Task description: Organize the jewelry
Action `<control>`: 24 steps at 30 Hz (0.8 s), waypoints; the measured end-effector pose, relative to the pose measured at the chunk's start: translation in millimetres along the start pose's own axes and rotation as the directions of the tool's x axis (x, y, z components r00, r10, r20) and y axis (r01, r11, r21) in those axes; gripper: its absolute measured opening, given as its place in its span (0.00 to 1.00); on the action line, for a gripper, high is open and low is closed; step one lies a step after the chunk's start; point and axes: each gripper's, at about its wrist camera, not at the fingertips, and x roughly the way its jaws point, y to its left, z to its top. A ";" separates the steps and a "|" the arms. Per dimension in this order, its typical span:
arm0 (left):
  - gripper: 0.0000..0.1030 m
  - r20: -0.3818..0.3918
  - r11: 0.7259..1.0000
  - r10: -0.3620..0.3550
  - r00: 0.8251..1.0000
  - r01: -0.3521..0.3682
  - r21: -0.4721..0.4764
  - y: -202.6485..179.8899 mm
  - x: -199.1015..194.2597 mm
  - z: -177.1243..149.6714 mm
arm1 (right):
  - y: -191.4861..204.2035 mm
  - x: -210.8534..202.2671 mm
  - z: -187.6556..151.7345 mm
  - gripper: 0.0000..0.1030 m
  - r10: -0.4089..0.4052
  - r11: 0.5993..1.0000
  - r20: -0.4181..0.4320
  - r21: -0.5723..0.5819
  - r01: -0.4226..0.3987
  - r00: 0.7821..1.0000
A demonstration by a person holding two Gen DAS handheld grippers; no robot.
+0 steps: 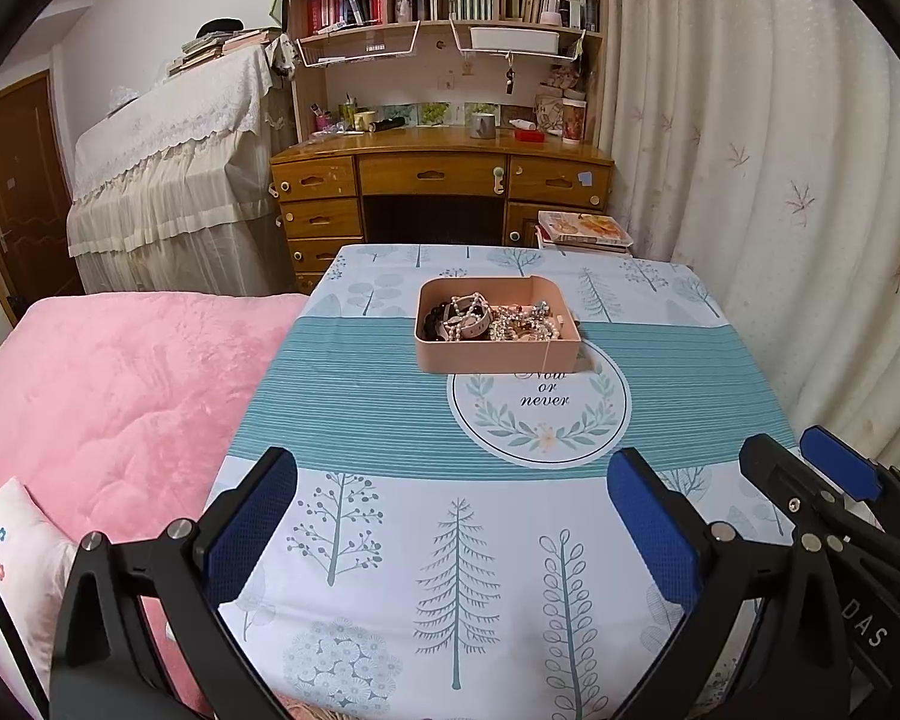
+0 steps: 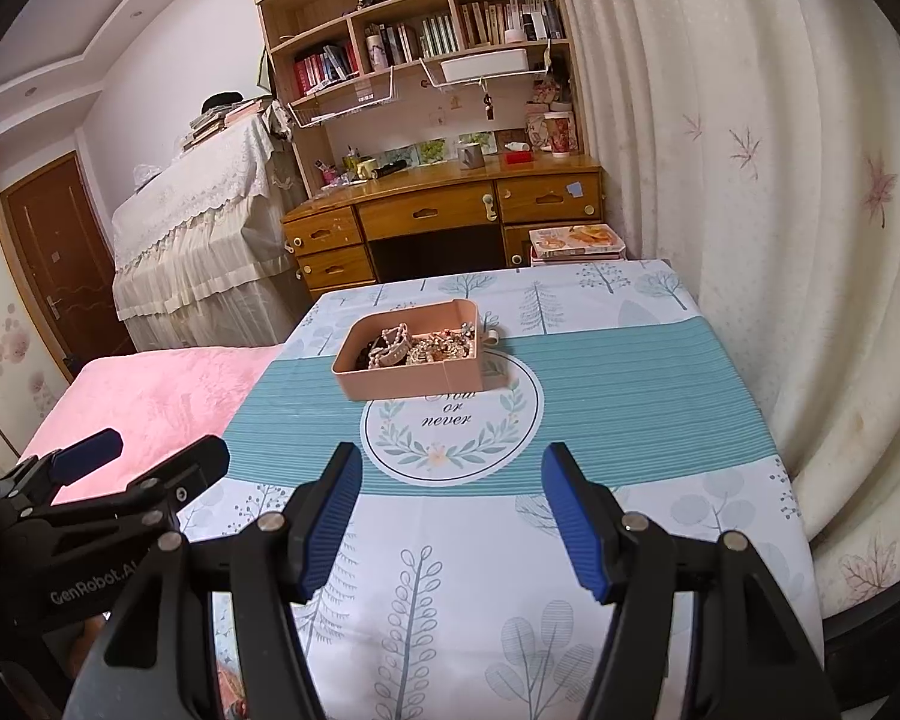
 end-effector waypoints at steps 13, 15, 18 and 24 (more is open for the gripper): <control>0.99 -0.011 1.000 -0.007 1.000 0.007 0.002 1.7 5.3 -0.9 | -3.6 1.3 -2.9 0.61 -0.004 1.000 -0.006 0.004 0.004 1.000; 0.99 -0.014 1.000 -0.007 1.000 0.007 0.002 1.9 6.1 -1.1 | -4.2 1.9 -4.7 0.61 -0.005 1.000 -0.006 0.005 0.005 1.000; 0.99 -0.020 1.000 -0.008 1.000 0.008 0.001 2.6 8.5 -2.4 | -4.6 2.9 -5.7 0.61 -0.006 1.000 -0.007 0.005 0.006 1.000; 0.99 -0.027 1.000 -0.008 1.000 0.008 0.002 4.1 11.5 -3.3 | -6.7 4.5 -9.6 0.61 -0.006 1.000 -0.013 0.006 0.006 1.000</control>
